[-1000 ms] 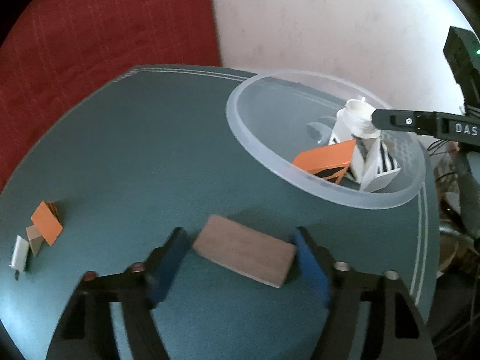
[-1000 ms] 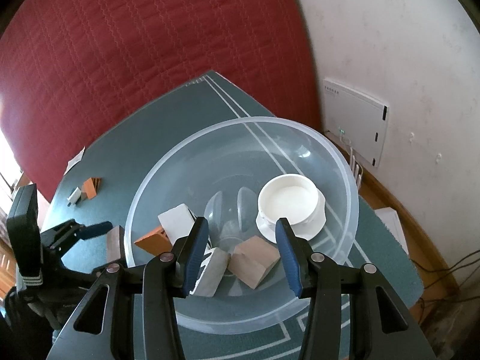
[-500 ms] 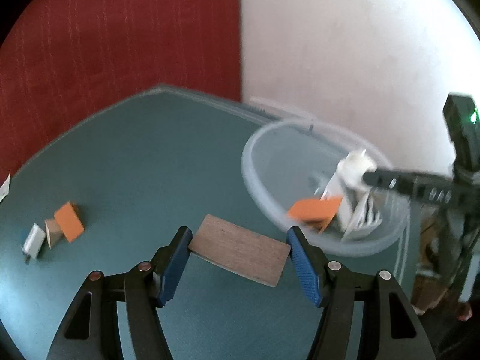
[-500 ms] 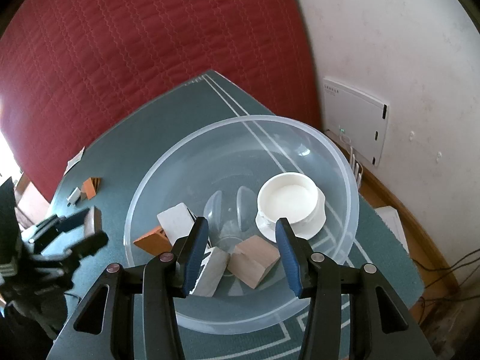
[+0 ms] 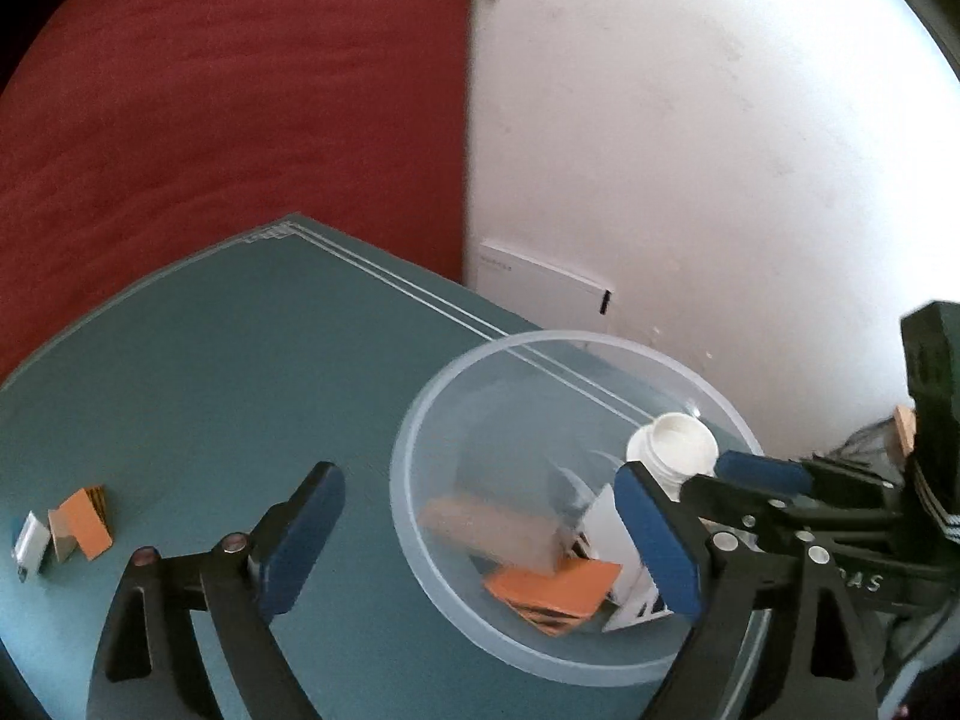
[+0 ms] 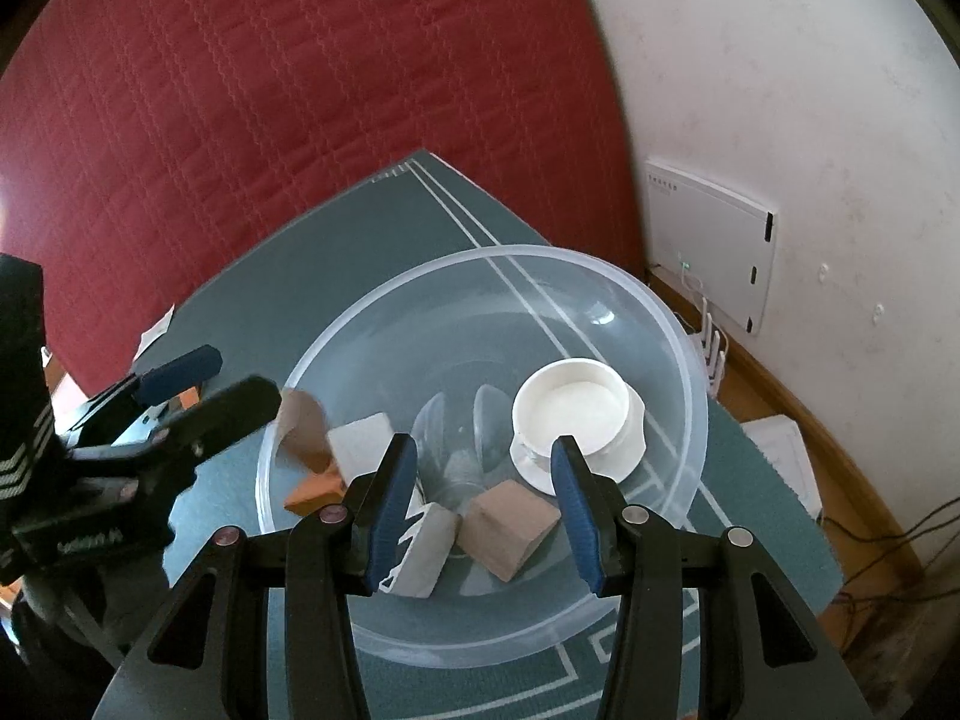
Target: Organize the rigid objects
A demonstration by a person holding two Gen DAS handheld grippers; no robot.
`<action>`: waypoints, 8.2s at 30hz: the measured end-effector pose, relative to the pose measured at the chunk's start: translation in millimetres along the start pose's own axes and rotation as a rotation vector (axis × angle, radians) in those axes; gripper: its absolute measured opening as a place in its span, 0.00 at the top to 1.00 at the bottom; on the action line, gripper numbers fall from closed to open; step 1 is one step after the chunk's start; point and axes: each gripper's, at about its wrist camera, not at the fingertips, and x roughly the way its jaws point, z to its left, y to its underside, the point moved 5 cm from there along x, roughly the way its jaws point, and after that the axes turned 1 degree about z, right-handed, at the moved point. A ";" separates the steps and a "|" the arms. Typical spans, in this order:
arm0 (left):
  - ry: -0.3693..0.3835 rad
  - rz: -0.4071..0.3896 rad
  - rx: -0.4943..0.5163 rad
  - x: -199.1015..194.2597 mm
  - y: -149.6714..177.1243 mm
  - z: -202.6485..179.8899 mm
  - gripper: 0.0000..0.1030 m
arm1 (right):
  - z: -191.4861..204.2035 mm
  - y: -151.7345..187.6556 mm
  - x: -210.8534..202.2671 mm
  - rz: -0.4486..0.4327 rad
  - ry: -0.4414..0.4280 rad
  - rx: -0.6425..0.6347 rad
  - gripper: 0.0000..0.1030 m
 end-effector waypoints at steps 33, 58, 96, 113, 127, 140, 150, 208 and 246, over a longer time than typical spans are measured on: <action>-0.264 0.027 -0.173 25.3 42.1 42.8 0.09 | 5.4 4.5 -3.0 -0.026 0.033 -0.074 0.53; -0.480 0.053 -0.400 24.4 70.1 130.7 0.03 | 71.2 8.6 -6.1 -0.072 0.004 -0.237 0.49; -0.656 0.053 -0.537 39.9 69.2 174.4 0.01 | 273.0 18.5 131.4 0.153 -0.228 -0.386 0.49; -0.656 0.070 -0.599 36.2 73.0 133.9 0.01 | 292.9 -0.7 170.1 0.154 -0.226 -0.379 0.49; -0.654 0.068 -0.600 30.9 76.1 146.6 0.01 | 307.8 -4.6 181.0 0.147 -0.207 -0.421 0.68; -0.650 0.075 -0.636 23.7 81.7 156.6 0.01 | 307.2 1.9 172.8 0.161 -0.246 -0.433 0.68; -0.682 0.098 -0.632 21.2 84.6 154.5 0.01 | 283.5 14.9 147.2 0.157 -0.244 -0.420 0.68; -0.667 0.144 -0.631 49.6 62.3 161.7 0.37 | 258.3 22.0 133.1 0.132 -0.308 -0.353 0.68; -0.550 0.065 -0.513 8.7 75.1 113.3 0.37 | 240.7 23.8 119.2 0.137 -0.296 -0.299 0.69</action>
